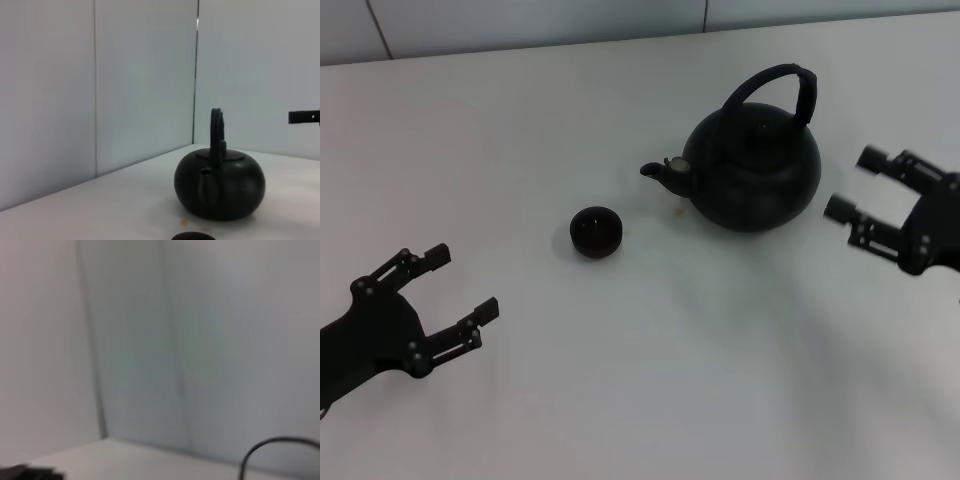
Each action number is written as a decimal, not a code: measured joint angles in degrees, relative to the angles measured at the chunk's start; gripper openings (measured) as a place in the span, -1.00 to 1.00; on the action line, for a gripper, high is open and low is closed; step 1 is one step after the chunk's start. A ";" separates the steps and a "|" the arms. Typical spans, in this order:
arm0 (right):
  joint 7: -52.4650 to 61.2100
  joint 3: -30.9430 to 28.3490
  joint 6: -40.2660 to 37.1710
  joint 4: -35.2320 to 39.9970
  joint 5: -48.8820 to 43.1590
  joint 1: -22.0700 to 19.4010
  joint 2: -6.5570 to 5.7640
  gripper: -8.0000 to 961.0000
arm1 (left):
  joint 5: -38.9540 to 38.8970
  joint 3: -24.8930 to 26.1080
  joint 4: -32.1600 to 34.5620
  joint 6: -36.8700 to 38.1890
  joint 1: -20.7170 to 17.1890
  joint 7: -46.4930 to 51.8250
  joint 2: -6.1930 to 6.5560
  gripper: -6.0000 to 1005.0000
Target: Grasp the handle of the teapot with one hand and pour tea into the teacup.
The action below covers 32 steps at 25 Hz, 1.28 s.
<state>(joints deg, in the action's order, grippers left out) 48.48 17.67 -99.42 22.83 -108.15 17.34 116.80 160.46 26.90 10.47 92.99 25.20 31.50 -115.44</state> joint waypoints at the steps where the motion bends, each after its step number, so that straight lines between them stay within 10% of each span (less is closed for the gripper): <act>1: 1.58 0.29 -0.42 0.60 -1.83 0.57 -0.53 0.56 | 0.02 -0.79 -0.02 0.19 0.25 0.41 0.10 0.71; 11: 6.69 1.02 -1.40 2.83 -15.56 5.05 -2.56 0.56 | 0.02 -3.51 0.11 1.09 1.16 1.85 0.33 0.71; 32: 7.79 2.31 -0.87 5.11 -17.66 5.06 -2.49 0.56 | 0.00 -6.70 1.39 1.22 4.15 3.59 1.10 0.71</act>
<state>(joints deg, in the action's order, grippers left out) 56.27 19.98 -100.29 27.94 -125.81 22.40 114.31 160.46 20.20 11.86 94.21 29.35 35.08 -114.34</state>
